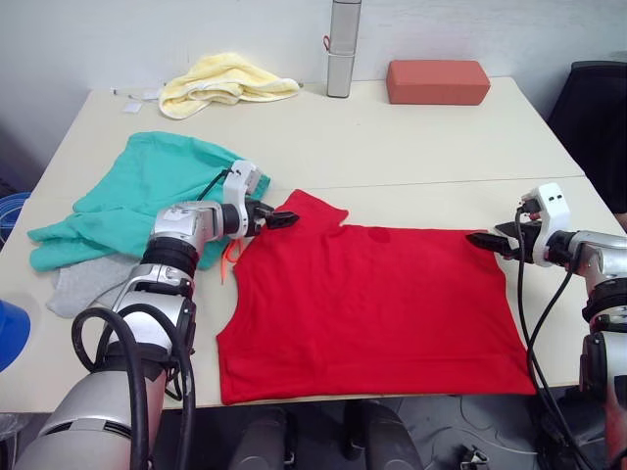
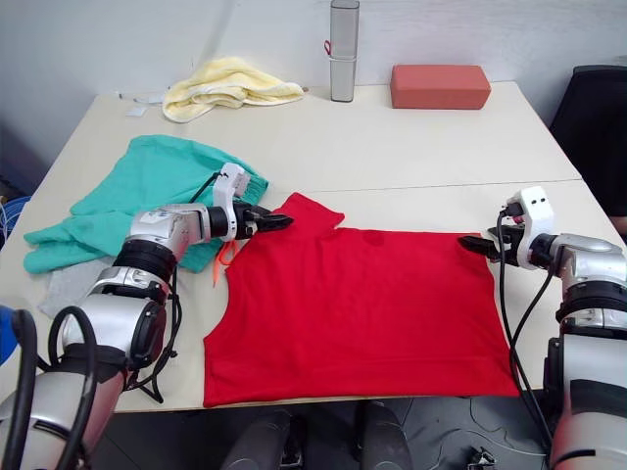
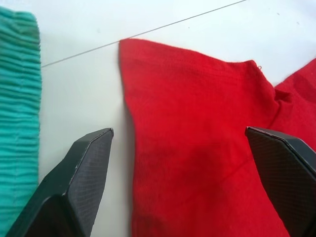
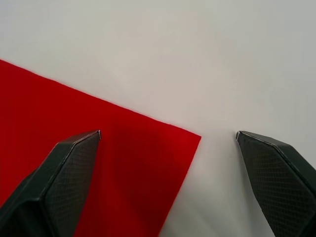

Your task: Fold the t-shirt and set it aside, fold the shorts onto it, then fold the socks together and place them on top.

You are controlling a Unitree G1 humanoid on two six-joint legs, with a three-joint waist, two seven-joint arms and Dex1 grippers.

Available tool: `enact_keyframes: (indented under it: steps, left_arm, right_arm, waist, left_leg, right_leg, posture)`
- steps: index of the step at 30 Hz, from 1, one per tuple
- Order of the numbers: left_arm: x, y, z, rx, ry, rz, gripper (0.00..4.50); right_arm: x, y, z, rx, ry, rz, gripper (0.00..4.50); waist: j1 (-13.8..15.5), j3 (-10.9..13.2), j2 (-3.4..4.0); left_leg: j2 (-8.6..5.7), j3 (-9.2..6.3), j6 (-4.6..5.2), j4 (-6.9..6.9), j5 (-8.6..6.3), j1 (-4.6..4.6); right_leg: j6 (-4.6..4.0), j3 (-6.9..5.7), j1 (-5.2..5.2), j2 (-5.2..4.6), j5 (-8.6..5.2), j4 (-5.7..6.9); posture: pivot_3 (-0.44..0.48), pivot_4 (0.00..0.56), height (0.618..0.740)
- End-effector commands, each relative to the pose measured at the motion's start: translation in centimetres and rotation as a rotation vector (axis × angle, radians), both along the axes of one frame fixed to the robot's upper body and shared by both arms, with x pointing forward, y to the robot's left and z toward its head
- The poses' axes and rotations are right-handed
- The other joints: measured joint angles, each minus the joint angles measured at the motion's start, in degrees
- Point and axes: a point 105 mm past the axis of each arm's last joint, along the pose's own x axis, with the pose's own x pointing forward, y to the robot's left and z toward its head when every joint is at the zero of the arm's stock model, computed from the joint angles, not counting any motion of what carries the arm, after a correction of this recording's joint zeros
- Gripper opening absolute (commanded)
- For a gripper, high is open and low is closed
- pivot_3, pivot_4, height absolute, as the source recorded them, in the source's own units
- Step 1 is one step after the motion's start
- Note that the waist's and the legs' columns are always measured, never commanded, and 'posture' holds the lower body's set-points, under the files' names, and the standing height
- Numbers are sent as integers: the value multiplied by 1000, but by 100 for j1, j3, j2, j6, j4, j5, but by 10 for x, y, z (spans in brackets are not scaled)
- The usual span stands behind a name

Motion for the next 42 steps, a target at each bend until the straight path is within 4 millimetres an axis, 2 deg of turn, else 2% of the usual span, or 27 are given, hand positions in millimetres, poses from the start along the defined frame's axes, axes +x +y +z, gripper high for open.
enact_keyframes:
  steps: [1,4,8,9,10,15,19,20,21,25,31,34,42]
  left_arm:
    - [3,-9,-6,37,-3,2,4487]
    - [3,-15,-11,54,-1,-5,4487]
    - [2,-24,-20,84,-3,-18,3624]
    - [1,-25,-23,92,1,-25,3253]
    - [1,-25,-25,96,4,-29,3037]
    - [0,-24,-27,82,8,-25,1460]
    - [0,-22,-25,49,-19,-26,165]
    - [1,-22,-21,28,-47,-21,0]
    - [4,-20,-16,4,-77,-7,0]
    - [10,-9,1,-8,-222,27,0]
    - [11,3,12,34,-389,28,0]
    - [7,5,14,75,-467,-8,0]
    - [-9,11,13,223,-696,-117,0]
  right_arm:
    - [3,3,0,-8,4,4,4486]
    - [5,6,-2,-6,5,5,4486]
    - [7,12,-2,25,-3,17,4500]
    - [7,12,-2,27,-1,19,4092]
    - [7,13,-3,29,-1,20,3946]
    - [5,15,-8,23,1,43,2245]
    - [6,16,-4,3,-42,75,790]
    - [6,17,-2,-3,-61,86,456]
    - [6,17,0,-11,-79,97,65]
    - [5,18,8,-93,-173,162,65]
    - [-2,16,14,-214,-317,228,65]
    - [-7,17,17,-274,-401,269,65]
    - [-29,24,9,-410,-539,393,65]
  waist:
    - [2,0,0]
    - [-14,0,-1]
    - [-50,-1,-1]
    - [-58,-1,-1]
    - [-64,-1,-1]
    - [-85,-1,-1]
    - [-85,-1,-1]
    - [-84,-1,-1]
    - [-84,-1,-1]
    - [-92,0,-2]
    - [-95,1,-2]
    - [-94,1,-2]
    - [-92,1,-3]
  left_leg:
    - [0,0,0,1,0,0]
    - [-1,0,0,2,0,6]
    - [-2,-1,-1,2,-1,8]
    - [-2,-2,-1,2,-1,8]
    - [-2,-2,-1,1,-1,7]
    - [-2,-1,-2,-1,-1,8]
    - [-2,-1,-1,-1,-2,7]
    - [-2,-1,-1,-1,-2,7]
    - [-2,-1,-1,-1,-2,7]
    - [-1,-1,-2,-2,-2,6]
    - [-1,2,-3,-4,-2,4]
    - [-2,3,-2,-4,-2,4]
    - [-1,4,-2,-4,-2,5]
  right_leg:
    - [1,-1,0,0,0,0]
    - [3,1,5,-2,2,1]
    - [4,1,6,-3,2,2]
    - [4,1,6,-4,2,2]
    - [4,1,6,-4,2,2]
    - [4,1,6,-3,2,2]
    - [4,1,6,-3,3,1]
    - [4,1,5,-3,2,1]
    - [4,0,5,-3,2,1]
    - [4,1,3,-3,3,1]
    - [4,2,0,-2,3,1]
    - [5,1,0,-2,3,0]
    - [5,2,1,-2,3,-2]
  posture:
    - [0,150,740]
    - [0,150,740]
    - [0,150,740]
    - [0,150,740]
    - [0,150,740]
    - [0,150,740]
    - [0,150,740]
    - [0,150,740]
    - [0,150,740]
    - [0,150,740]
    - [0,150,740]
    - [0,150,740]
    - [0,150,740]
